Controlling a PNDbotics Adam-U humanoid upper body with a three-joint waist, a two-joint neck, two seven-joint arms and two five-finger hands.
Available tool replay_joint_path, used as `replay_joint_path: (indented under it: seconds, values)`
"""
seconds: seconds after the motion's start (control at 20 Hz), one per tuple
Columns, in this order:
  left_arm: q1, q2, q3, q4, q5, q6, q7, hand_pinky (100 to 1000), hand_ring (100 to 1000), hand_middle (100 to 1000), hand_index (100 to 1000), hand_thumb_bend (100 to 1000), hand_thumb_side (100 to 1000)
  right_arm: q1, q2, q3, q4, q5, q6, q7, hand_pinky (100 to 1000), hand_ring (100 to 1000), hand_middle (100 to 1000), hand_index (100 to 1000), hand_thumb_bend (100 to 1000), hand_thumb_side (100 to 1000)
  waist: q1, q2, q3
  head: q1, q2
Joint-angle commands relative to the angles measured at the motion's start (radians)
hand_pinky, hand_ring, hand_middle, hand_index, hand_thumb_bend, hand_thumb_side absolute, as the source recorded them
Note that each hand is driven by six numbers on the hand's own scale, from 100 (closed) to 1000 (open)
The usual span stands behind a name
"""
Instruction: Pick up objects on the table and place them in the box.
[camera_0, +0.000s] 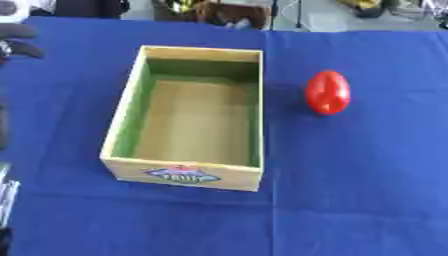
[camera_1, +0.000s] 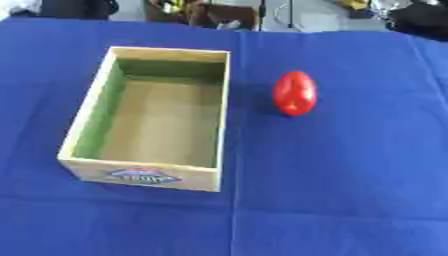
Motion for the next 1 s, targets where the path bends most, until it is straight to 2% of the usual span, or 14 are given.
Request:
replay_joint_path:
  seconds: [0.05,0.3,0.5,0.6,0.7,0.8,1.0]
  values:
    - [-0.011,0.019,-0.002,-0.017,0.007,-0.002,-0.004,538,622,676,918,182,1000,-0.041,0.007,0.008,0.023,0.026,-0.016,0.006,898,959,954,945,100,1000,0.001,-0.028,0.001,-0.007,-0.001]
    - [-0.013,0.017,-0.003,-0.017,0.007,-0.001,-0.006,539,622,676,918,182,1000,-0.076,0.048,0.029,0.06,0.049,-0.036,0.018,897,958,949,947,100,1000,0.001,-0.028,0.004,-0.013,-0.006]
    - [-0.011,0.017,-0.002,-0.017,0.007,-0.001,-0.005,538,622,676,917,181,1000,-0.077,0.055,0.034,0.073,0.067,-0.045,0.019,898,953,929,943,100,1000,-0.001,-0.026,0.004,-0.012,-0.008]
    - [-0.011,0.017,-0.002,-0.017,0.007,0.0,-0.005,538,622,676,917,181,1000,-0.072,0.056,0.032,0.078,0.057,-0.046,0.034,900,952,929,940,189,1000,-0.002,-0.025,0.004,-0.011,-0.009]
    - [-0.011,0.017,-0.002,-0.017,0.007,0.0,-0.005,538,621,676,917,180,1000,-0.067,0.054,0.029,0.083,0.036,-0.047,0.058,910,954,931,960,394,1000,-0.003,-0.024,0.003,-0.009,-0.011]
    - [-0.01,0.017,-0.002,-0.017,0.006,0.001,-0.005,538,621,676,916,178,1000,-0.064,0.05,0.03,0.092,0.021,-0.051,0.085,920,962,938,972,464,972,-0.004,-0.024,0.003,-0.007,-0.013]
    - [-0.009,0.017,-0.003,-0.017,0.006,0.001,-0.006,538,621,676,916,176,1000,-0.064,0.053,0.027,0.111,-0.03,-0.071,0.142,943,985,988,1000,534,893,-0.003,-0.023,0.002,-0.005,-0.014]
